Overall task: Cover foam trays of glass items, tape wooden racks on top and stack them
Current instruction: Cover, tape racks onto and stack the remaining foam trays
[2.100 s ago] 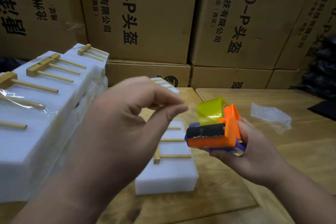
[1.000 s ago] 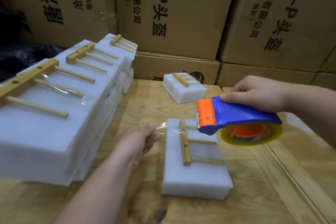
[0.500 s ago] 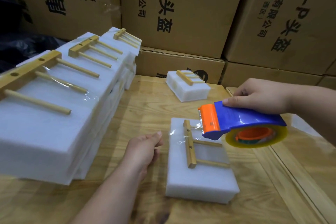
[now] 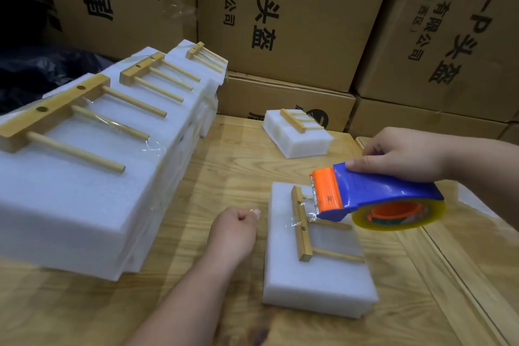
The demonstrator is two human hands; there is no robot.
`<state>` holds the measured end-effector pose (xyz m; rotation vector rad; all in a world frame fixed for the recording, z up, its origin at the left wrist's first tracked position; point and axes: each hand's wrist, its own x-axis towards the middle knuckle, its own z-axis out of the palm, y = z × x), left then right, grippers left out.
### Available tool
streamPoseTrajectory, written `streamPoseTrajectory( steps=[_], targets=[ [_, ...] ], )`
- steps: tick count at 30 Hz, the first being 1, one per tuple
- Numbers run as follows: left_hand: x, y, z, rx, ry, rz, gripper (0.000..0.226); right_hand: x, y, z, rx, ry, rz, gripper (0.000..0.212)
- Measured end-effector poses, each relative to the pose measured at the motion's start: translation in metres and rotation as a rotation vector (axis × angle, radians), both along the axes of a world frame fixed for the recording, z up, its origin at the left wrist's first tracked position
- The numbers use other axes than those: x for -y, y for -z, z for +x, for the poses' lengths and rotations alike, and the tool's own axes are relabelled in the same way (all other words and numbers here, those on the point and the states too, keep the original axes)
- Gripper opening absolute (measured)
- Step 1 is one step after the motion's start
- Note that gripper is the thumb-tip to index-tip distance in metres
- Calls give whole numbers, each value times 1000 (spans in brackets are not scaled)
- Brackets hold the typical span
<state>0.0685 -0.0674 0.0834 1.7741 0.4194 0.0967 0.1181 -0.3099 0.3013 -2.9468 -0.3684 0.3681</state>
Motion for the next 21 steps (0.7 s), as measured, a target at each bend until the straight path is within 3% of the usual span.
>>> streamPoseTrajectory(
  steps=[7,17,21],
  targets=[
    [4,-3,-4,-6,53,263,28,4,6,3,-11,-10,-49,62],
    [13,-2,-7,-28,23,472,29,4,17,4,-6,-31,-98,63],
    [10,0,-4,-55,44,521,43,3,20,5,-20,-22,-81,59]
  ],
)
